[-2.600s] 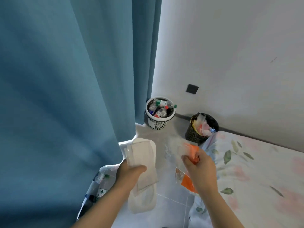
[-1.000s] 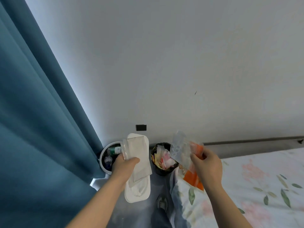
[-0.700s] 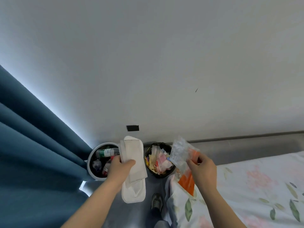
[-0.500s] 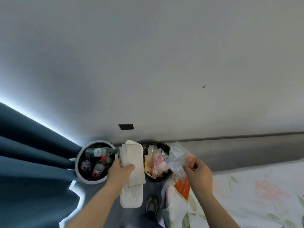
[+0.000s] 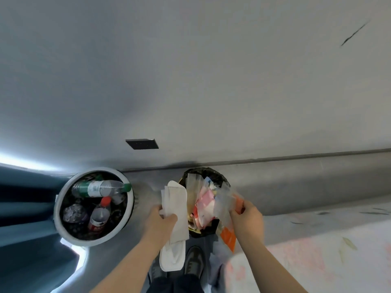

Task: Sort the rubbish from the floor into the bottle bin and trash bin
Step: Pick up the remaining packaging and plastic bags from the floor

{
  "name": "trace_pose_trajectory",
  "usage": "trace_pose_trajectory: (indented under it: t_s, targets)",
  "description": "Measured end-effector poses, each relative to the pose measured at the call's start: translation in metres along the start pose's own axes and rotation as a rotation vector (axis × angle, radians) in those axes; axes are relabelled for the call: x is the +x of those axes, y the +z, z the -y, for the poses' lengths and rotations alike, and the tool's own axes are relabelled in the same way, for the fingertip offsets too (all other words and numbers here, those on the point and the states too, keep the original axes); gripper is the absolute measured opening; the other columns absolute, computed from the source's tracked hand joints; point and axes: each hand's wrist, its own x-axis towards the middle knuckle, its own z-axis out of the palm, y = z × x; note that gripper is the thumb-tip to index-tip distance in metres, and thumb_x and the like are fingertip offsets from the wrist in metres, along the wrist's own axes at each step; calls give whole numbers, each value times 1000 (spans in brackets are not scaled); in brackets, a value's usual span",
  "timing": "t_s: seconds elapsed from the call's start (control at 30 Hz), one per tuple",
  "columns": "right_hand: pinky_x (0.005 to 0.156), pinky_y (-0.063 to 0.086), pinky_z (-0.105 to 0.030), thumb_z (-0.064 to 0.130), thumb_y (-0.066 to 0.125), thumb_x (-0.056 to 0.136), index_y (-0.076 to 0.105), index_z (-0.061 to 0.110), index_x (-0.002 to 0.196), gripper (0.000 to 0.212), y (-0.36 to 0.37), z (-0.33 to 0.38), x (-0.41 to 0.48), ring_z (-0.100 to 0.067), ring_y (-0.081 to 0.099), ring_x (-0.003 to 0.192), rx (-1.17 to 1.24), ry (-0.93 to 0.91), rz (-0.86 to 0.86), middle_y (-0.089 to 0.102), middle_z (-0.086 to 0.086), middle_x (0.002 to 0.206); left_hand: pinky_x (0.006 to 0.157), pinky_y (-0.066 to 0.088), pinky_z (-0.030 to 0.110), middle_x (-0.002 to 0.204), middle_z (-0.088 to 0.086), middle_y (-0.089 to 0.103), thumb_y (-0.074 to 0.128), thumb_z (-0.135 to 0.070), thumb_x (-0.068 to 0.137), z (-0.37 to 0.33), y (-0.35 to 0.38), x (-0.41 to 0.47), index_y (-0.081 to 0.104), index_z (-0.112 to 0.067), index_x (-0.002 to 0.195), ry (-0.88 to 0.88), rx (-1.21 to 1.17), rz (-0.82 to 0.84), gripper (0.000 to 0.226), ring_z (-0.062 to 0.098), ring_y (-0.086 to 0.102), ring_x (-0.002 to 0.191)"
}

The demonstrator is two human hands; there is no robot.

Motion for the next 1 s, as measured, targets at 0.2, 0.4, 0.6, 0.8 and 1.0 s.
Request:
trace_pose_trajectory:
  t_s: [0.2, 0.4, 0.6, 0.8, 1.0]
  targets:
    - [75, 49, -30, 28, 68, 86, 60, 11, 116, 36, 41, -7, 29, -20, 61, 87, 97, 48, 124, 67, -4, 99, 60, 43, 24, 106, 4, 60, 60, -14, 86, 10, 19, 41, 47, -10, 127, 5, 91, 21, 43, 20, 59, 90]
    - [65, 46, -23, 26, 64, 89, 58, 13, 124, 38, 50, -14, 31, -15, 58, 86, 126, 56, 214, 67, -4, 109, 74, 49, 32, 103, 4, 63, 60, -15, 85, 3, 30, 60, 50, -15, 127, 7, 125, 51, 43, 22, 61, 92]
    - [49, 37, -8, 23, 63, 90, 61, 12, 115, 27, 37, -28, 34, -6, 54, 71, 69, 36, 192, 64, 1, 96, 71, 48, 29, 107, 2, 61, 61, -16, 85, -7, 43, 77, 52, -15, 121, 24, 164, 88, 37, 22, 58, 96]
    - [64, 45, -18, 23, 64, 88, 63, 14, 113, 27, 35, -33, 38, -16, 60, 83, 11, -7, 209, 67, -4, 105, 59, 40, 22, 117, 4, 60, 63, -20, 86, -16, 70, 91, 53, -13, 122, 25, 177, 130, 38, 19, 55, 94]
    - [58, 44, -14, 23, 63, 89, 62, 15, 113, 25, 37, -38, 39, -14, 61, 81, 18, -1, 207, 66, 0, 100, 79, 38, 26, 119, 3, 55, 62, -22, 89, -15, 81, 88, 44, -9, 132, 25, 226, 112, 49, 14, 46, 95]
